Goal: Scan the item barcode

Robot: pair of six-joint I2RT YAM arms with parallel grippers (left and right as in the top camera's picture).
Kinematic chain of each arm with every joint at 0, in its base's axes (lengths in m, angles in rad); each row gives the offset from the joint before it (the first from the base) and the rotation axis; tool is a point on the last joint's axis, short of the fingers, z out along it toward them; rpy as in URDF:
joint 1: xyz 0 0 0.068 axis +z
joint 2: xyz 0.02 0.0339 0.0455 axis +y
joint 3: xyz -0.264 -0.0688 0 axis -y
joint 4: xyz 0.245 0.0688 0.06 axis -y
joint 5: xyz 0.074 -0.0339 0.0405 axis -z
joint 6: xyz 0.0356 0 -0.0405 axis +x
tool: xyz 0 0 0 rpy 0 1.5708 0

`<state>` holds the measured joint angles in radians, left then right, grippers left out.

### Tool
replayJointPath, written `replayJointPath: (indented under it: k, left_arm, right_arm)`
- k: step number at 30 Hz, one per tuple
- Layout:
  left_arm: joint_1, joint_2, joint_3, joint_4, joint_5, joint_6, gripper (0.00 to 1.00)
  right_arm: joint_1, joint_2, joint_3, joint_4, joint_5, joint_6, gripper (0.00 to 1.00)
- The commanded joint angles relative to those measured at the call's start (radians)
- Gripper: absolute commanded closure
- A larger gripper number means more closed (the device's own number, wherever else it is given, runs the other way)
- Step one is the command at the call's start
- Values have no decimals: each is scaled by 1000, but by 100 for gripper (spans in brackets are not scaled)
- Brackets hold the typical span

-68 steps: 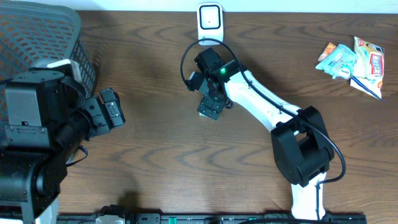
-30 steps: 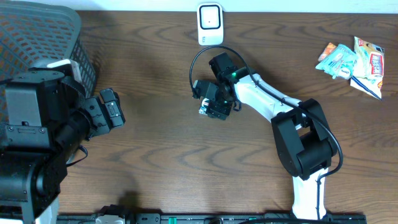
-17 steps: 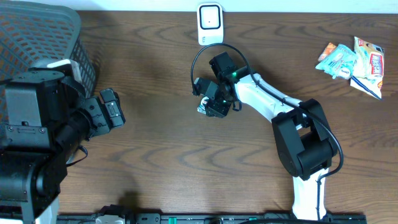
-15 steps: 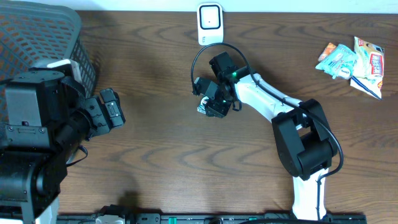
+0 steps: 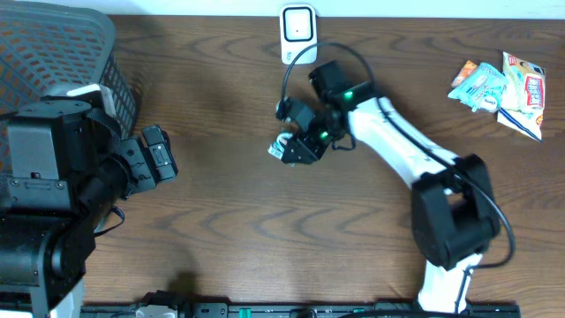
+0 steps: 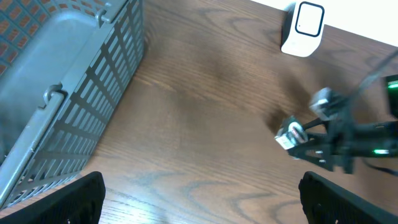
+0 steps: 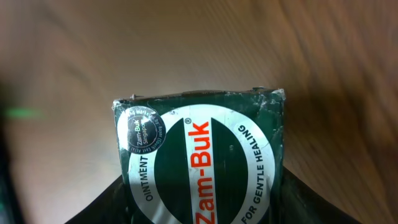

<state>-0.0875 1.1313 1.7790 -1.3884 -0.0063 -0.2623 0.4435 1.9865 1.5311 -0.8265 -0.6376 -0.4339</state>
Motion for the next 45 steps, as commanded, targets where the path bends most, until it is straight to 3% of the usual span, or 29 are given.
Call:
replayJointPath:
  k: [1,7,9,27,31,33,38,41,45]
  left_arm:
    - [2,-2,7,-3,-5,2,2]
    - [2,-2,7,-3,-5,2,3]
    - [2,-2,7,-3,-6,2,3]
    - [2,-2,7,-3,-5,2,2]
    - [2,-2,7,-3,-5,2,2]
    - [2,-2,7,-3,-5,2,2]
    - [2,-2,7,-3,-5,2,2]
    - [2,-2,7,-3,-5,2,2]
    - [2,-2,7,-3,-5,2,2]
  right_arm:
    - [-77,-51,26,0,-371,-1,53]
    - [-191,-51,26,-1,-785,0,52]
    - [-214,-51,26,-1,-835,0,52]
    - [-229,-51,26,4,-821,22,52]
    - [-219,-51,26,2,-602,22,51]
    - [-196,-51,26,-14,-298,29,51]
    - [-116,-42,13,-54,249,30,46]
    - [-69,-20,-10,-56,448,29,44]
    - [-35,26,-30,-51,555,29,44]
